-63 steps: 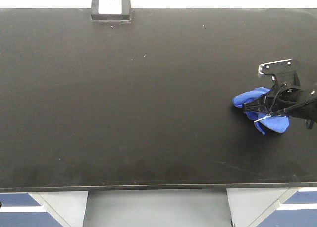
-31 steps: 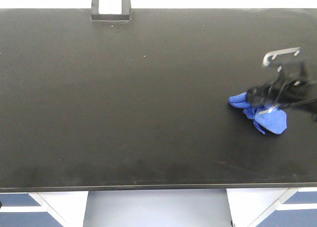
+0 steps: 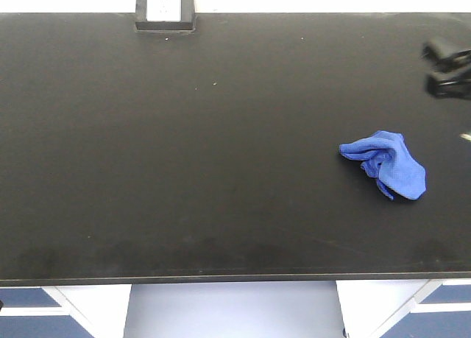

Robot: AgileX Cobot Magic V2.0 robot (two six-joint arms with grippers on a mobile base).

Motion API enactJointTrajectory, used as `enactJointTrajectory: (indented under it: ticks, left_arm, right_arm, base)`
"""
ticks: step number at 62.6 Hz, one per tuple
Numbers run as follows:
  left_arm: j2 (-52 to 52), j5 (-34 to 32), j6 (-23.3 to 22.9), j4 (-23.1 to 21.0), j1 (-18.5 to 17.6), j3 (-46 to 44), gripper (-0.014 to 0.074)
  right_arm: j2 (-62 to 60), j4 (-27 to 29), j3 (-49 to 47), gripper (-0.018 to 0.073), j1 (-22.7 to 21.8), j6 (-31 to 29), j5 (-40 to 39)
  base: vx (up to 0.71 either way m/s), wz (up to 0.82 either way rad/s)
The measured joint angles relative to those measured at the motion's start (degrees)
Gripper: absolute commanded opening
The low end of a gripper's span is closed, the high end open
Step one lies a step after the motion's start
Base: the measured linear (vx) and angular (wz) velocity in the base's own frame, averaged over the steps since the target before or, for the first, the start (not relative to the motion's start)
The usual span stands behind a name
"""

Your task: Wipe right workspace with blue cloth

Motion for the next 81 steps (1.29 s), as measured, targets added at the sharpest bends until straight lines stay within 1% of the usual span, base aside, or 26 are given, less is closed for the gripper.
enactJointTrajectory:
  ticks: [1,2,5,6,26,60,66,69,73,74,76,77,81]
  left_arm:
    - [0.0,0.0,0.0,0.0,0.0,0.0,-0.0006]
    - [0.0,0.0,0.0,0.0,0.0,0.0,-0.0006]
    - [0.0,0.0,0.0,0.0,0.0,0.0,-0.0006]
    - [0.0,0.0,0.0,0.0,0.0,0.0,-0.0006]
    - [0.0,0.0,0.0,0.0,0.0,0.0,-0.0006]
    - [0.0,0.0,0.0,0.0,0.0,0.0,-0.0006]
    - [0.0,0.0,0.0,0.0,0.0,0.0,-0.0006]
    - [0.0,0.0,0.0,0.0,0.0,0.0,-0.0006]
    - [0.0,0.0,0.0,0.0,0.0,0.0,-0.0006]
    - [0.0,0.0,0.0,0.0,0.0,0.0,-0.0006]
    - [0.0,0.0,0.0,0.0,0.0,0.0,-0.0006]
    - [0.0,0.0,0.0,0.0,0.0,0.0,-0.0006]
    - [0.0,0.0,0.0,0.0,0.0,0.0,-0.0006]
  right_arm:
    - [-7.0,-0.1,0.0,0.0113,0.0,0.2,4.7]
    - [-7.7,-0.1,0.0,0.0071,0.0,0.2,5.3]
    - [-9.9,-0.3,0.0,-0.0010,0.0,0.3,6.9]
    - [-10.5,-0.3,0.0,-0.0015,0.0,0.3,7.3]
    - [-17.1,-0.7,0.0,-0.0009,0.0,0.3,10.8]
    - [-17.4,-0.7,0.0,-0.0009,0.0,0.3,10.8]
    - [-17.6,-1.6,0.0,-0.0008,0.0,0.5,10.8]
    - [-18.0,-3.4,0.0,-0.0008,0.0,1.7,10.9]
    - [-18.9,-7.5,0.0,-0.0008,0.0,5.1,11.8]
    - [-19.1,-9.4,0.0,-0.0008,0.0,6.2,12.0]
    - [-19.7,-12.1,0.0,-0.0008,0.0,8.6,12.6]
    - [-20.0,-14.2,0.1,-0.0008,0.0,10.6,12.9]
    - [-21.2,-20.1,0.9,-0.0008,0.0,17.0,13.0]
  base:
    - [0.00,0.00]
    - [0.00,0.00]
    - [0.00,0.00]
    - [0.00,0.00]
    - [0.00,0.00]
    - [0.00,0.00]
    - [0.00,0.00]
    - [0.00,0.00]
    - [0.00,0.00]
    - [0.00,0.00]
    - [0.00,0.00]
    - [0.00,0.00]
    - [0.00,0.00]
